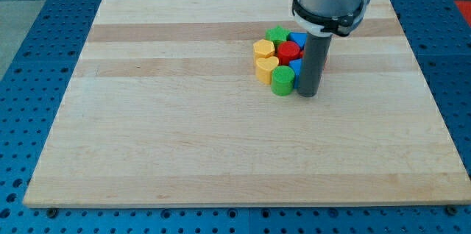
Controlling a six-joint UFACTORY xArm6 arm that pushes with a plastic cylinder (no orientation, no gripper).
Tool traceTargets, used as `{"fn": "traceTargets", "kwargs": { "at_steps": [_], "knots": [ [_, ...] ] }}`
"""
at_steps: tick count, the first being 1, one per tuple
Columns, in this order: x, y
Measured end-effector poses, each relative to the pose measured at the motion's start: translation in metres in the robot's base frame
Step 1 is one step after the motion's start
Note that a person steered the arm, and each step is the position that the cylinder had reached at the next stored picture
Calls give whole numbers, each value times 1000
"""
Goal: Nudge the blue cube and green circle up
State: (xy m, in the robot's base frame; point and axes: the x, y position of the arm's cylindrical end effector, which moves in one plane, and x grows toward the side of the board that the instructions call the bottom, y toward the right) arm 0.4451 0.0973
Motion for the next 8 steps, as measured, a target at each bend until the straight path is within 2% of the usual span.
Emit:
{"fn": "traceTargets", "kwargs": {
  "at_steps": [1,3,8],
  "knots": [
    [0,0],
    [27,-10],
    [6,-29]
  ]
}}
